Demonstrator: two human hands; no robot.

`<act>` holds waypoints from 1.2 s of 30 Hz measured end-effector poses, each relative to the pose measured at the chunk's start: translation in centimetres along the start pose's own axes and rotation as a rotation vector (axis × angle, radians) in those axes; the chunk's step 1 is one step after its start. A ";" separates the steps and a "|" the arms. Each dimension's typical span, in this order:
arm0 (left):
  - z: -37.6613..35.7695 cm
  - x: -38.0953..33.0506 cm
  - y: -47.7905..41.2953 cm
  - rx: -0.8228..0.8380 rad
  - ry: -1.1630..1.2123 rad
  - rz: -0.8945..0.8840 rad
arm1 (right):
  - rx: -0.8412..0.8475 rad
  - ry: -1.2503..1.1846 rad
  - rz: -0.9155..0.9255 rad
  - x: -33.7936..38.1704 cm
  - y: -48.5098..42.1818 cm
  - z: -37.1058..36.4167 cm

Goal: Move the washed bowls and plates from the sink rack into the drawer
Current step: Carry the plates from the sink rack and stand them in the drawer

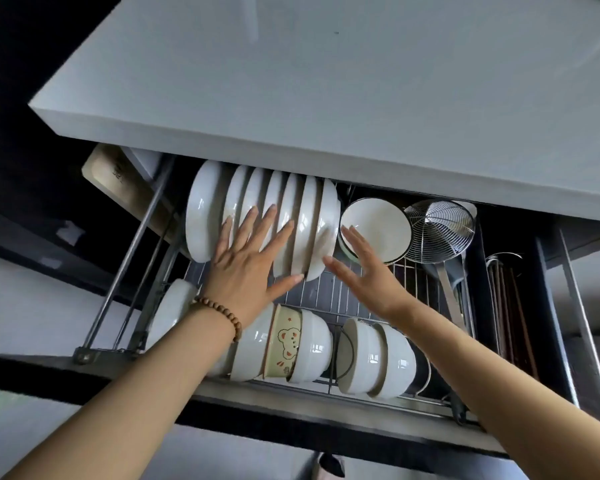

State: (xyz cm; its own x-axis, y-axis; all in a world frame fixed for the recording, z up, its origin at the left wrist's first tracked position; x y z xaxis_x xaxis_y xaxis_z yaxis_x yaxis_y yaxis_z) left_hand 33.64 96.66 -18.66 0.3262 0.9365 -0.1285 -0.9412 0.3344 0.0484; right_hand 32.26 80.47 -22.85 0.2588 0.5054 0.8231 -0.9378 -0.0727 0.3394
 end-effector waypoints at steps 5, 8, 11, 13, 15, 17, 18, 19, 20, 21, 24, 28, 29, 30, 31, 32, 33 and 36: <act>3.1 -0.3 6.7 0.014 -0.019 -0.119 | 0.029 0.276 0.102 2.9 9.0 -1.7; 4.5 -0.7 10.6 -0.032 -0.062 -0.222 | 0.024 0.519 0.236 4.2 14.1 -3.1; 3.3 -1.0 14.0 0.018 -0.066 -0.281 | 0.006 0.668 0.281 4.0 17.8 -4.9; 2.2 -0.7 15.4 0.034 -0.064 -0.265 | -0.066 0.798 0.341 3.8 19.9 -6.0; 1.8 -0.3 16.2 0.024 -0.051 -0.203 | -0.127 0.919 0.383 3.4 21.0 -6.7; 1.7 -0.1 16.4 0.011 -0.053 -0.156 | -0.157 0.980 0.420 3.1 21.4 -7.1; 1.7 -0.1 16.4 0.014 -0.055 -0.144 | -0.170 0.997 0.436 2.9 21.5 -7.1; 1.7 -0.1 16.3 0.014 -0.058 -0.140 | -0.175 1.012 0.437 2.8 21.5 -7.1; 1.6 0.0 16.2 0.016 -0.062 -0.142 | -0.187 1.027 0.444 2.6 21.3 -7.1; 1.4 0.0 16.0 0.020 -0.067 -0.149 | -0.179 1.035 0.434 2.5 21.2 -7.1; 1.2 0.1 15.5 0.031 -0.080 -0.156 | -0.200 1.036 0.454 2.2 20.7 -7.0; 1.4 0.5 13.8 0.030 -0.076 -0.136 | -0.229 1.003 0.479 2.7 19.3 -6.1; 1.5 0.5 13.2 0.024 -0.073 -0.135 | -0.213 0.995 0.470 2.9 18.8 -5.9; 1.6 0.6 12.5 0.012 -0.072 -0.139 | -0.205 0.994 0.471 2.9 18.1 -5.6; 1.6 0.7 11.7 0.015 -0.064 -0.134 | -0.179 0.989 0.449 3.0 17.4 -5.2; 1.6 0.7 10.9 0.026 -0.059 -0.127 | -0.181 0.996 0.461 3.1 16.6 -4.8; 1.8 0.7 10.1 0.012 -0.079 -0.120 | -0.151 0.996 0.435 3.2 15.8 -4.4; 2.8 0.6 7.5 -0.030 -0.071 -0.076 | -0.125 1.034 0.434 3.6 13.2 -3.2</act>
State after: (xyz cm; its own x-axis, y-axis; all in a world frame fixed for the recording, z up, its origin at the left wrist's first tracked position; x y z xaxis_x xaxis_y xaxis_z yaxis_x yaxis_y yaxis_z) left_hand 27.00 100.01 -15.55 0.4014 0.9139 -0.0597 -0.9152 0.4027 0.0116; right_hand 20.07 84.09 -16.92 -0.3562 0.9319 0.0682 -0.9334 -0.3583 0.0205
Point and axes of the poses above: each hand's wrist, its own y-axis away from the middle knuckle, its own z-axis out of the back of the hand, x = y × z, the point moved 9 cm from there along -y, towards the middle knuckle, and after that the axes turned 4 degrees about -x, right-handed, at the moved point
